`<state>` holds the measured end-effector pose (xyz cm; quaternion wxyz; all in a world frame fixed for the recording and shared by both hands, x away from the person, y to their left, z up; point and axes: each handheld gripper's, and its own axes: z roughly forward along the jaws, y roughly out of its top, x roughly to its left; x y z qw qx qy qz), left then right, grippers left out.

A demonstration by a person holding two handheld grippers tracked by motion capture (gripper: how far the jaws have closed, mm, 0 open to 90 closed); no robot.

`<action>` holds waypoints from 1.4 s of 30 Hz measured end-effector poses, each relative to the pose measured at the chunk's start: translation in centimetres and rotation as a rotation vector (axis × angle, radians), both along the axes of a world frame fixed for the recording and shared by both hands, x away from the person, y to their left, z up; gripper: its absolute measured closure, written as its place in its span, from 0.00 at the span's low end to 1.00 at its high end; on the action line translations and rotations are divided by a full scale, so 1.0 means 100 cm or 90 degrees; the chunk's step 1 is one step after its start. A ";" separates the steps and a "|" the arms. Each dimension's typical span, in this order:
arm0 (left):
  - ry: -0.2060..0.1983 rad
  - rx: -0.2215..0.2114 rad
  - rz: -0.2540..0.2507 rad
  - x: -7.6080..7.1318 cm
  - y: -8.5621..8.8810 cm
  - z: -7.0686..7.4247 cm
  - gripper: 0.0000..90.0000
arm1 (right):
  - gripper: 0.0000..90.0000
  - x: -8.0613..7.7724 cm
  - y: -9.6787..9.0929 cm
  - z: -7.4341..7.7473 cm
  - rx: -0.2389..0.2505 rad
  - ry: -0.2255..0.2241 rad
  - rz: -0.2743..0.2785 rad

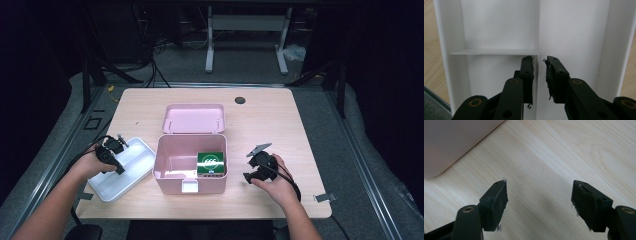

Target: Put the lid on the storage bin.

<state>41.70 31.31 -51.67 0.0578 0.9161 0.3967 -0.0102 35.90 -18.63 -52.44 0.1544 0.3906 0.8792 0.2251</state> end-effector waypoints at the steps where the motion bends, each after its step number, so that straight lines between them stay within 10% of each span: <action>1: 0.002 -0.003 0.002 0.000 -0.001 -0.001 0.85 | 0.33 0.000 0.000 0.000 0.001 -0.001 -0.003; 21: 0.018 0.024 -0.004 0.007 -0.002 -0.003 0.99 | 0.35 -0.001 -0.002 -0.003 0.022 -0.006 -0.015; 42: -0.056 -0.006 -0.040 -0.003 0.015 0.103 0.99 | 0.36 0.000 -0.005 -0.004 0.035 -0.002 -0.022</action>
